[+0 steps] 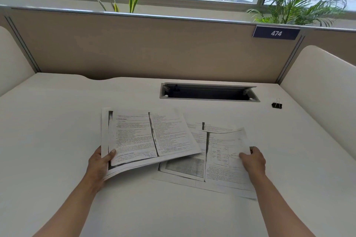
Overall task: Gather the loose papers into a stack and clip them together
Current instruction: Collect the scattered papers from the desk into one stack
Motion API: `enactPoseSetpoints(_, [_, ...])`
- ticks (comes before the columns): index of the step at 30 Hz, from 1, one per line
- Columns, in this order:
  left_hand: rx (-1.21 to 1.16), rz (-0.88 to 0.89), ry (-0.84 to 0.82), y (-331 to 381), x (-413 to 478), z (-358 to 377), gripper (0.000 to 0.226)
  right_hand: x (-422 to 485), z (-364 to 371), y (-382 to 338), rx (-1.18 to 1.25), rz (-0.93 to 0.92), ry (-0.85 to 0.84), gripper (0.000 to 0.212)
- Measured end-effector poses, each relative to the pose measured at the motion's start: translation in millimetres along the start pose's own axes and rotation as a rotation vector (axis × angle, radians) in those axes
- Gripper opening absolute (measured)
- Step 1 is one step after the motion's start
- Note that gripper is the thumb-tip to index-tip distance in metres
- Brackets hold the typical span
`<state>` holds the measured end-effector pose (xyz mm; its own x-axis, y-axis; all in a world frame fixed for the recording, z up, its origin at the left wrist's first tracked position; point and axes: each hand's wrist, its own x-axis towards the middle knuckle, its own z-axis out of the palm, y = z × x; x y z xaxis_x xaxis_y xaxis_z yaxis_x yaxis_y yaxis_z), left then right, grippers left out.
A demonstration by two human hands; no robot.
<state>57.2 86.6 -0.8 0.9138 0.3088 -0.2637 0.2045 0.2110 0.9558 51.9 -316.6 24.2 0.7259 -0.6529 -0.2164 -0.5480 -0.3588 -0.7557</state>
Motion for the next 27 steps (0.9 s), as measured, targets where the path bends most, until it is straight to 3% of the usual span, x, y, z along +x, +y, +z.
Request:
enactPoseSetpoints(4, [0.022,0.004,-0.003,1,-2,0,0.037,-3,-2,0,0.1,-0.135,0.111,0.02])
enactPoseSetpoints(14, [0.022,-0.008,-0.013,4,-6,0,0.036,2,-17,-37,0.466,-0.367,0.397,0.021])
enactPoseSetpoints(18, [0.05,0.004,-0.029,4,-9,0,0.034,-5,-25,-59,0.507,-0.435,0.538,0.023])
enactPoseSetpoints(27, [0.099,0.004,-0.036,4,-10,1,0.03,-43,-25,-112,0.514,-0.782,0.532,0.022])
